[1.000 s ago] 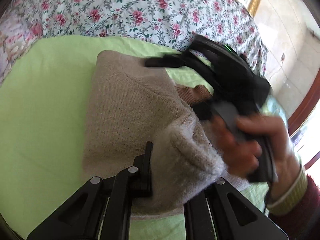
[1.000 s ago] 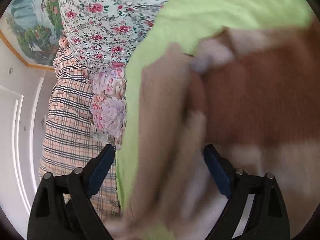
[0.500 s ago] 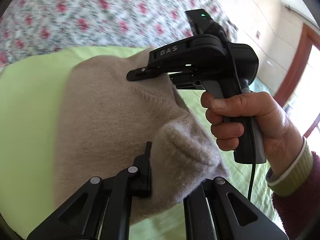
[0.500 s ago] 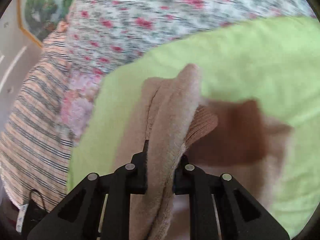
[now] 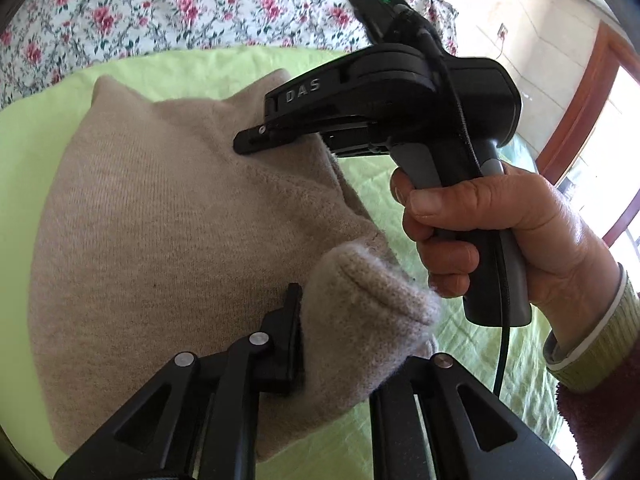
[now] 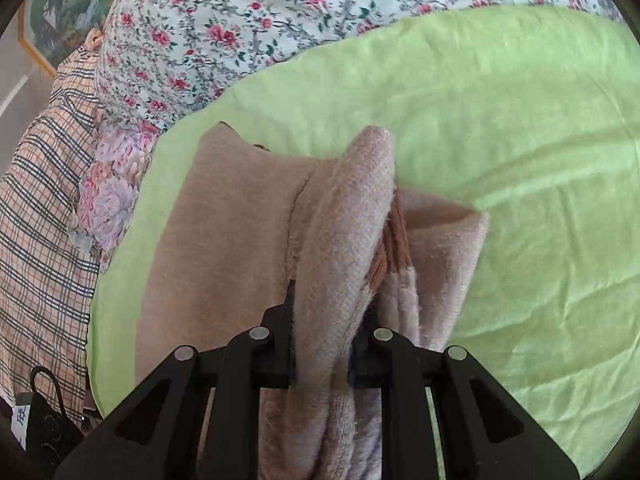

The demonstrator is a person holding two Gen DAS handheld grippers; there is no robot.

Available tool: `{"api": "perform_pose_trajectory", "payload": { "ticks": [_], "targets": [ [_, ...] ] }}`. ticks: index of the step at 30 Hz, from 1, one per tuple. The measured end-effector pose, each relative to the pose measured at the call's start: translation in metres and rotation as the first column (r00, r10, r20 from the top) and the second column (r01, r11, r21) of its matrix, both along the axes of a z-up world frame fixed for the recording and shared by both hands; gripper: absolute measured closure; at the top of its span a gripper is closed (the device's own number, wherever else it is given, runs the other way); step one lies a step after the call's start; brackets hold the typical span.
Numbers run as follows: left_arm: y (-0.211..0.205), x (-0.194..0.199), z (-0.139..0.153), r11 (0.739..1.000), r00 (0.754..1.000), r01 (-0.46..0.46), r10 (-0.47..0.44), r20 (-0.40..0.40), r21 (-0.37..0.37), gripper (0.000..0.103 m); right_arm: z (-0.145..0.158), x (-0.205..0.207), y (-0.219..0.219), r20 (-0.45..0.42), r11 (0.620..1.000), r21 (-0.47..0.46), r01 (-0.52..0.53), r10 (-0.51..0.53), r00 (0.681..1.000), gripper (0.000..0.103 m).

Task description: Fold small clothes

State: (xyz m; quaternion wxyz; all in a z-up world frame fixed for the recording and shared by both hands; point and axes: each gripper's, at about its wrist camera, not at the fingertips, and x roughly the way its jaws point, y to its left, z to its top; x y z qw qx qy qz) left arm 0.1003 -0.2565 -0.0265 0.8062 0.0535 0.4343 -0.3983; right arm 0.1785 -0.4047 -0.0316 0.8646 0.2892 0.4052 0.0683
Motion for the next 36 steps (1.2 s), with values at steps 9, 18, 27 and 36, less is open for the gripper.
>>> {"api": "perform_pose_trajectory", "payload": {
  "ticks": [9, 18, 27, 36],
  "targets": [
    [0.054, -0.017, 0.034, 0.997, 0.997, 0.066, -0.067, -0.030, -0.030, 0.046, 0.014, -0.061, -0.010, 0.033, 0.986, -0.053, 0.157, -0.155, 0.987, 0.031],
    [0.124, 0.053, 0.045, 0.989, 0.988, -0.143, 0.140, -0.068, -0.034, 0.026, -0.005, -0.078, 0.001, -0.006, 0.987, 0.077, 0.144, -0.144, 0.990, 0.019],
    [0.132, 0.110, 0.009, 0.983, 0.958, -0.175, 0.159, -0.237, -0.050, 0.025, -0.019, -0.070, -0.001, -0.008, 0.980, 0.146, 0.135, -0.135, 0.991, 0.019],
    [0.110, 0.148, -0.035, 0.984, 0.923, -0.146, 0.100, -0.373, -0.099, 0.014, -0.027, -0.052, 0.004, -0.033, 0.985, 0.139, 0.103, -0.100, 0.994, 0.019]
  ]
}}
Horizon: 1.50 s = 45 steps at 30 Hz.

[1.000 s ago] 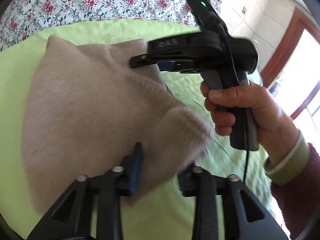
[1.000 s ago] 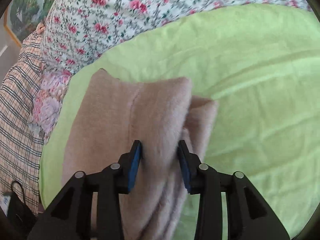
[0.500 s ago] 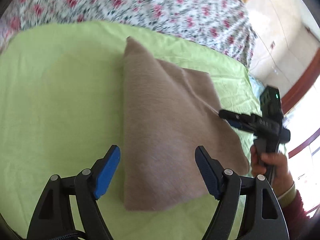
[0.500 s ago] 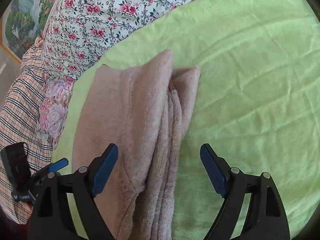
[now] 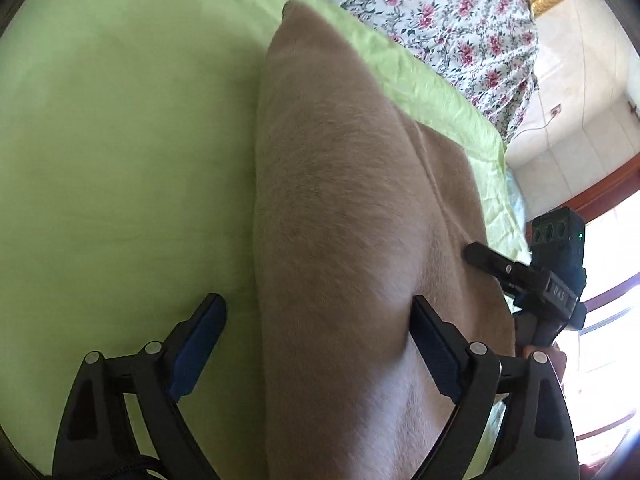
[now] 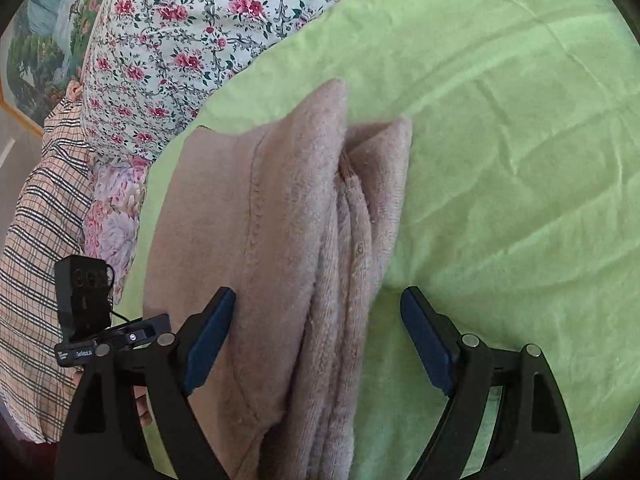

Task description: Fold small clothes

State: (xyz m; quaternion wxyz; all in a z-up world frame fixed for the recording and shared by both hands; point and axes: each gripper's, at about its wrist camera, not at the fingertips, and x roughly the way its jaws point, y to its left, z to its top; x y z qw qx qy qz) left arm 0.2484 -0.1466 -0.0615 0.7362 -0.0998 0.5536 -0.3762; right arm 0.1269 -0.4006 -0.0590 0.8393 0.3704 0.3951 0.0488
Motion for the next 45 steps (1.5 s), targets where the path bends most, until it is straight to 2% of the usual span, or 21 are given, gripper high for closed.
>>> {"api": "perform_pose_trajectory", "payload": {
  "ticks": [2, 3, 5, 7, 11, 15, 19, 21, 24, 26, 28, 29, 32, 34, 36, 38, 39, 41, 42, 43, 45],
  "targets": [
    [-0.001, 0.001, 0.000, 0.999, 1.000, 0.019, -0.018, 0.018, -0.049, 0.041, 0.000, 0.008, 0.011, -0.014, 0.998, 0.012, -0.054, 0.054, 0.998, 0.047],
    [-0.003, 0.002, -0.001, 0.998, 1.000, 0.019, -0.019, 0.011, -0.054, 0.048, 0.001, 0.009, 0.013, -0.020, 0.998, 0.025, -0.050, 0.050, 0.999, 0.060],
    [0.001, -0.004, 0.005, 0.999, 0.999, 0.007, -0.004, 0.044, -0.050, 0.055, 0.014, 0.008, 0.024, -0.007, 0.998, -0.039, -0.046, 0.046, 0.999, 0.067],
    [0.011, -0.017, 0.018, 0.999, 0.996, 0.000, 0.004, 0.088, -0.045, 0.061, 0.029, 0.002, 0.036, 0.038, 0.998, -0.034, -0.055, 0.056, 0.998, 0.071],
    [0.056, -0.042, 0.045, 0.998, 0.991, -0.035, 0.041, 0.131, -0.048, 0.061, 0.047, -0.003, 0.071, 0.100, 0.991, -0.004, -0.136, 0.136, 0.986, 0.072],
    [0.126, -0.070, 0.070, 0.994, 0.980, -0.100, 0.106, 0.167, -0.040, 0.061, 0.054, 0.001, 0.123, 0.157, 0.969, 0.019, -0.247, 0.241, 0.958, 0.072],
    [0.170, -0.091, 0.070, 0.987, 0.970, -0.160, 0.161, 0.181, -0.020, 0.061, 0.052, 0.008, 0.162, 0.175, 0.948, 0.020, -0.319, 0.310, 0.934, 0.072],
    [0.187, -0.096, 0.056, 0.983, 0.970, -0.182, 0.182, 0.158, -0.014, 0.060, 0.041, 0.012, 0.177, 0.145, 0.941, 0.023, -0.338, 0.331, 0.932, 0.072],
    [0.199, -0.100, 0.029, 0.984, 0.975, -0.177, 0.171, 0.142, 0.027, 0.051, 0.023, 0.015, 0.182, 0.085, 0.944, 0.017, -0.329, 0.326, 0.941, 0.069],
    [0.206, -0.101, 0.028, 0.986, 0.974, -0.169, 0.168, 0.151, -0.006, 0.047, 0.014, 0.012, 0.175, 0.068, 0.949, 0.053, -0.311, 0.307, 0.949, 0.059],
    [0.210, -0.097, 0.033, 0.984, 0.971, -0.174, 0.175, 0.163, -0.020, 0.039, 0.015, 0.007, 0.167, 0.043, 0.962, 0.035, -0.270, 0.269, 0.962, 0.039],
    [0.213, -0.093, 0.037, 0.982, 0.966, -0.187, 0.187, 0.177, -0.018, 0.037, 0.020, 0.005, 0.161, 0.042, 0.971, 0.008, -0.237, 0.236, 0.971, 0.035],
    [0.213, -0.070, 0.042, 0.976, 0.959, -0.219, 0.218, 0.182, -0.014, 0.034, 0.039, 0.004, 0.143, 0.090, 0.990, -0.017, -0.139, 0.140, 0.986, 0.033],
    [0.214, -0.055, 0.042, 0.970, 0.954, -0.244, 0.242, 0.176, -0.011, 0.034, 0.046, 0.014, 0.136, 0.124, 0.994, 0.016, -0.112, 0.110, 0.986, 0.033],
    [0.210, -0.037, 0.041, 0.962, 0.947, -0.272, 0.267, 0.176, 0.006, 0.033, 0.044, 0.031, 0.137, 0.119, 0.994, 0.033, -0.109, 0.104, 0.987, 0.034],
    [0.205, -0.017, 0.037, 0.949, 0.938, -0.314, 0.305, 0.164, 0.030, 0.033, 0.040, 0.051, 0.141, 0.080, 0.992, 0.026, -0.123, 0.121, 0.989, 0.068],
    [0.199, -0.007, 0.035, 0.942, 0.933, -0.333, 0.323, 0.160, 0.040, 0.035, 0.042, 0.056, 0.143, 0.070, 0.992, 0.017, -0.128, 0.126, 0.990, 0.092],
    [0.194, 0.007, 0.032, 0.929, 0.922, -0.362, 0.344, 0.177, 0.079, 0.052, 0.058, 0.052, 0.141, 0.118, 0.992, -0.033, -0.121, 0.124, 0.985, 0.092],
    [0.192, 0.010, 0.031, 0.926, 0.920, -0.365, 0.344, 0.187, 0.097, 0.067, 0.064, 0.050, 0.141, 0.131, 0.992, -0.057, -0.116, 0.122, 0.984, 0.092],
    [0.187, 0.017, 0.029, 0.917, 0.917, -0.374, 0.344, 0.200, 0.135, 0.070, 0.067, 0.049, 0.139, 0.132, 0.990, -0.081, -0.111, 0.121, 0.984, 0.092],
    [0.181, 0.023, 0.025, 0.905, 0.911, -0.388, 0.347, 0.222, 0.176, 0.071, 0.057, 0.054, 0.139, 0.068, 0.985, -0.135, -0.111, 0.121, 0.990, 0.093]
  ]
}}
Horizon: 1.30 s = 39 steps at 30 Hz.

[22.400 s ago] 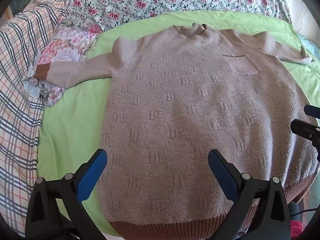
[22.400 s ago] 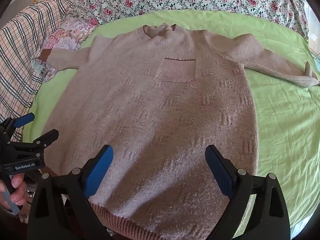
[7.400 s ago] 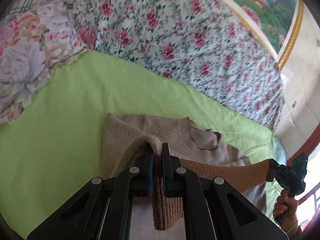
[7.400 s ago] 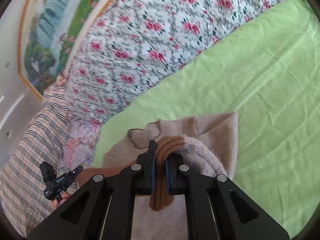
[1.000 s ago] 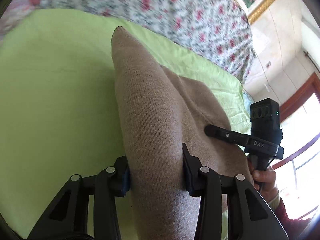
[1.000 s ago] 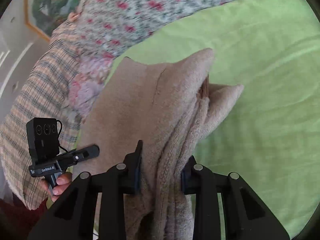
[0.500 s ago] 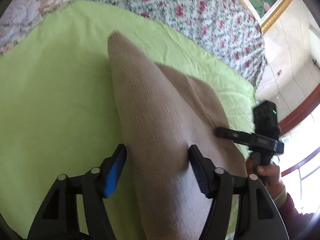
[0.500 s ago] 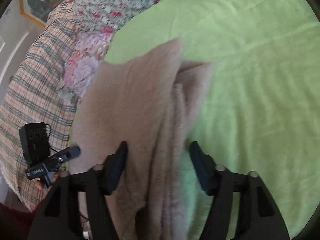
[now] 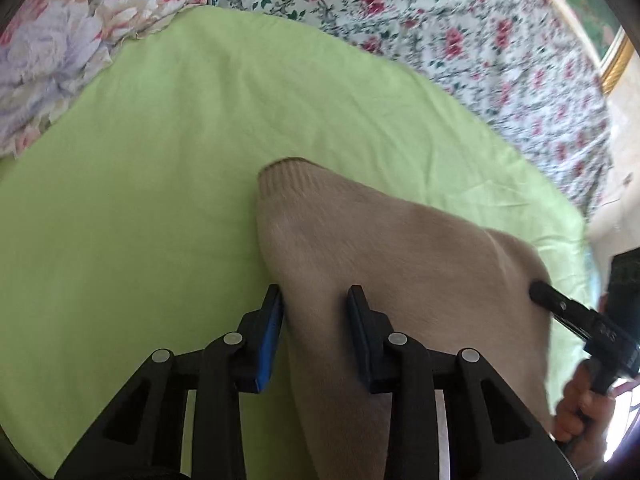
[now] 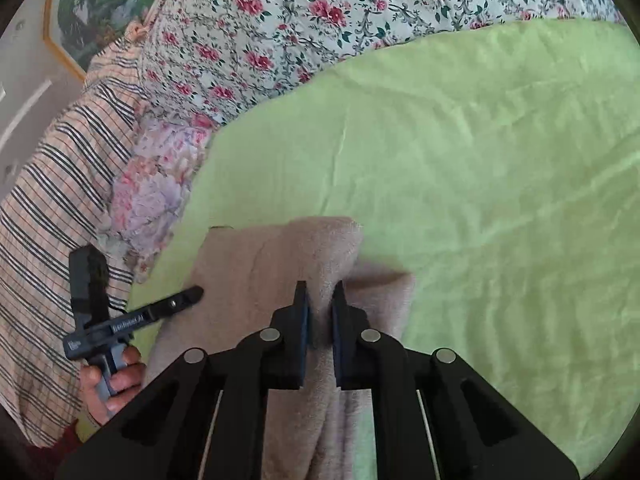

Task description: Fold small clothes

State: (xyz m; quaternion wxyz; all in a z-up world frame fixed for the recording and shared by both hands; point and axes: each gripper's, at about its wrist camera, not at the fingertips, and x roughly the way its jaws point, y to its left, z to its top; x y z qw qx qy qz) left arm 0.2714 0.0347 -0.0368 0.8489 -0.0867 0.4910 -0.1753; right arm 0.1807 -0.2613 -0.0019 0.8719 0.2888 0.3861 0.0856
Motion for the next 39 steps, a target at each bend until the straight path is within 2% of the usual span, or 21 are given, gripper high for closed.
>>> {"api": "perform_pose_trajectory", "payload": {
  "ticks": [2, 4, 8, 9, 10, 12, 17, 22, 26, 30, 33, 34, 35, 36, 37, 39],
  "targets": [
    [-0.008, 0.006, -0.008, 0.998, 1.000, 0.000, 0.000, -0.007, 0.069, 0.071, -0.016, 0.006, 0.001, -0.048, 1.000, 0.001, -0.002, 0.002, 0.999, 0.093],
    [-0.009, 0.005, -0.008, 0.996, 1.000, 0.003, -0.003, -0.006, 0.086, 0.071, -0.021, 0.006, 0.001, -0.058, 1.000, 0.014, -0.001, 0.002, 0.998, 0.090],
    [0.009, -0.022, 0.016, 0.999, 1.000, 0.019, -0.020, 0.022, 0.048, 0.071, -0.001, -0.022, -0.004, -0.015, 0.998, 0.052, 0.018, -0.017, 1.000, 0.076],
    [0.014, -0.030, 0.020, 0.999, 0.999, 0.023, -0.024, 0.033, 0.041, 0.071, 0.003, -0.031, -0.003, 0.001, 0.999, 0.052, 0.014, -0.014, 1.000, 0.069],
    [0.022, -0.048, 0.030, 0.999, 0.998, 0.032, -0.033, 0.052, 0.019, 0.070, 0.009, -0.045, -0.001, 0.022, 0.999, 0.051, 0.009, -0.011, 1.000, 0.062],
    [0.034, -0.086, 0.042, 0.998, 0.995, 0.062, -0.061, 0.073, -0.003, 0.069, 0.014, -0.067, 0.006, 0.049, 0.998, 0.062, -0.005, 0.002, 0.999, 0.056],
    [0.042, -0.170, 0.045, 0.990, 0.984, 0.137, -0.138, 0.109, 0.015, 0.067, 0.004, -0.130, 0.026, 0.057, 0.993, 0.109, -0.045, 0.039, 0.998, 0.055],
    [0.048, -0.240, 0.027, 0.984, 0.978, 0.177, -0.177, 0.108, 0.011, 0.064, -0.012, -0.167, 0.041, 0.057, 0.993, 0.104, -0.056, 0.050, 0.997, 0.055],
    [0.036, -0.253, 0.009, 0.979, 0.976, 0.194, -0.199, 0.090, 0.061, 0.062, -0.027, -0.170, 0.044, 0.020, 0.991, 0.122, -0.054, 0.052, 0.998, 0.055],
    [0.023, -0.250, 0.002, 0.977, 0.974, 0.188, -0.199, 0.113, 0.102, 0.062, -0.028, -0.168, 0.049, 0.044, 0.989, 0.131, -0.066, 0.060, 0.997, 0.055],
    [0.011, -0.240, -0.007, 0.978, 0.982, 0.129, -0.149, 0.118, 0.163, 0.060, -0.028, -0.164, 0.057, 0.059, 0.990, 0.120, -0.081, 0.074, 0.995, 0.055],
    [0.008, -0.238, -0.011, 0.978, 0.988, 0.060, -0.087, 0.126, 0.200, 0.063, -0.029, -0.162, 0.061, 0.055, 0.990, 0.110, -0.088, 0.083, 0.995, 0.058],
    [0.008, -0.236, -0.013, 0.976, 0.990, 0.010, -0.040, 0.132, 0.218, 0.066, -0.030, -0.159, 0.065, 0.042, 0.990, 0.097, -0.101, 0.097, 0.994, 0.067],
    [0.007, -0.237, -0.014, 0.973, 0.991, -0.018, -0.014, 0.136, 0.229, 0.081, -0.028, -0.158, 0.067, 0.031, 0.992, 0.077, -0.104, 0.102, 0.994, 0.098],
    [0.000, -0.242, -0.011, 0.964, 0.988, -0.045, 0.005, 0.153, 0.261, 0.090, -0.022, -0.160, 0.068, 0.045, 0.993, 0.065, -0.101, 0.098, 0.994, 0.097],
    [-0.015, -0.253, -0.003, 0.934, 0.977, -0.077, 0.001, 0.212, 0.348, 0.093, 0.009, -0.172, 0.061, 0.164, 0.995, 0.038, -0.092, 0.084, 0.983, 0.097]
  ]
}}
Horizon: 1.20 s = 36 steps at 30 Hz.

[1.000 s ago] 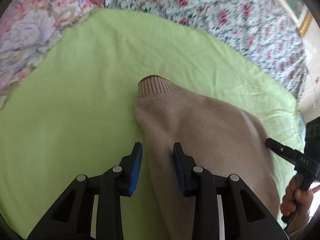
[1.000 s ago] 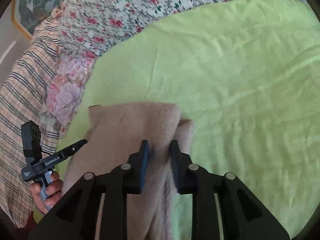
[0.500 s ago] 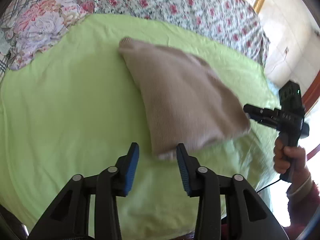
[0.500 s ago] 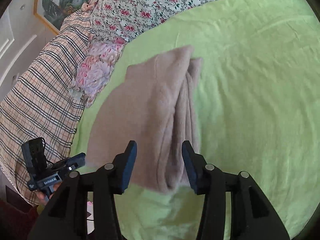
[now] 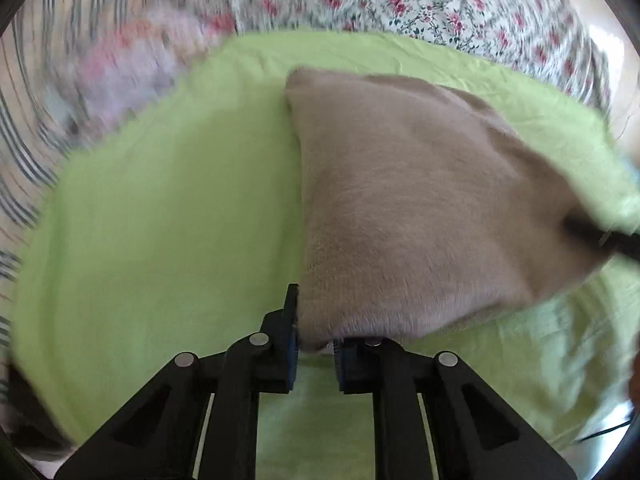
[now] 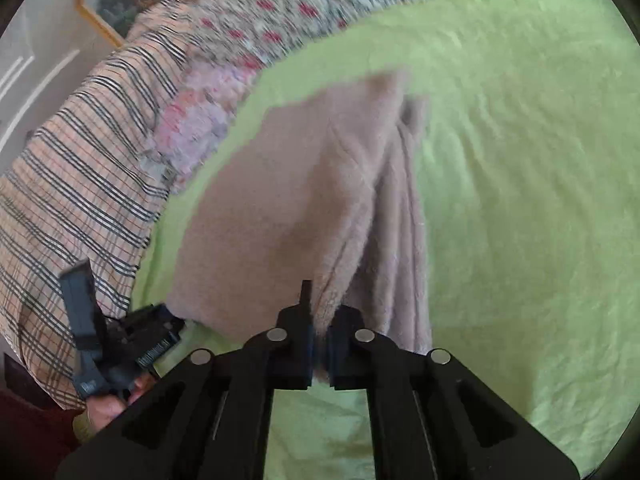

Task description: Fold small clothes

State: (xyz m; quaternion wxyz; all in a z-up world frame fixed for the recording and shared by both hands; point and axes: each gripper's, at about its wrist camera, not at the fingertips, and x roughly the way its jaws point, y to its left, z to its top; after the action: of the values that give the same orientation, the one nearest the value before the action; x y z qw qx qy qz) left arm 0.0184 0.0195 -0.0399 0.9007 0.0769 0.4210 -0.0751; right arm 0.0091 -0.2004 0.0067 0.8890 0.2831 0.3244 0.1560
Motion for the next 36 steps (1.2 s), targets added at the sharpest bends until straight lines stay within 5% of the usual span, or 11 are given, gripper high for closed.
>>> {"api": "perform_pose_trajectory", "payload": {
  "ticks": [3, 8, 13, 17, 20, 27, 30, 33, 36],
  "targets": [
    [-0.011, -0.008, 0.001, 0.998, 1.000, -0.005, 0.005, 0.001, 0.056, 0.095, 0.014, -0.005, -0.012, 0.028, 0.998, -0.060, 0.036, -0.034, 0.999, 0.097],
    [-0.004, -0.001, -0.005, 0.999, 0.998, -0.022, 0.023, -0.059, 0.026, 0.095, -0.019, 0.002, -0.013, -0.086, 0.995, -0.099, 0.016, -0.025, 0.996, 0.097],
    [0.020, 0.013, -0.008, 0.989, 0.986, -0.060, 0.038, -0.164, -0.133, 0.094, -0.042, 0.008, -0.003, -0.149, 0.985, -0.170, 0.005, -0.030, 0.988, 0.098],
    [0.047, 0.025, -0.014, 0.946, 0.966, -0.106, 0.025, -0.258, -0.305, 0.094, -0.050, 0.012, 0.003, -0.174, 0.978, -0.205, -0.031, -0.005, 0.985, 0.098],
    [0.054, 0.028, -0.019, 0.929, 0.960, -0.105, 0.002, -0.280, -0.355, 0.093, -0.052, 0.009, 0.002, -0.185, 0.983, -0.182, -0.039, 0.005, 0.983, 0.098],
    [0.049, 0.012, -0.007, 0.947, 0.958, 0.072, -0.153, -0.242, -0.312, 0.093, -0.035, -0.001, -0.017, -0.191, 0.996, -0.089, -0.011, -0.006, 0.982, 0.089],
    [0.050, -0.001, 0.015, 0.925, 0.948, 0.197, -0.264, -0.177, -0.325, 0.093, -0.024, 0.007, -0.034, -0.159, 1.000, -0.016, 0.022, -0.025, 0.987, 0.082],
    [0.047, 0.002, 0.041, 0.889, 0.940, 0.274, -0.328, -0.092, -0.366, 0.093, -0.018, 0.028, -0.047, -0.141, 0.997, 0.036, 0.066, -0.060, 0.988, 0.061],
    [0.036, 0.014, 0.053, 0.861, 0.935, 0.310, -0.353, -0.035, -0.403, 0.093, -0.020, 0.065, -0.056, -0.141, 0.991, 0.097, 0.097, -0.083, 0.987, 0.060]
  ]
}}
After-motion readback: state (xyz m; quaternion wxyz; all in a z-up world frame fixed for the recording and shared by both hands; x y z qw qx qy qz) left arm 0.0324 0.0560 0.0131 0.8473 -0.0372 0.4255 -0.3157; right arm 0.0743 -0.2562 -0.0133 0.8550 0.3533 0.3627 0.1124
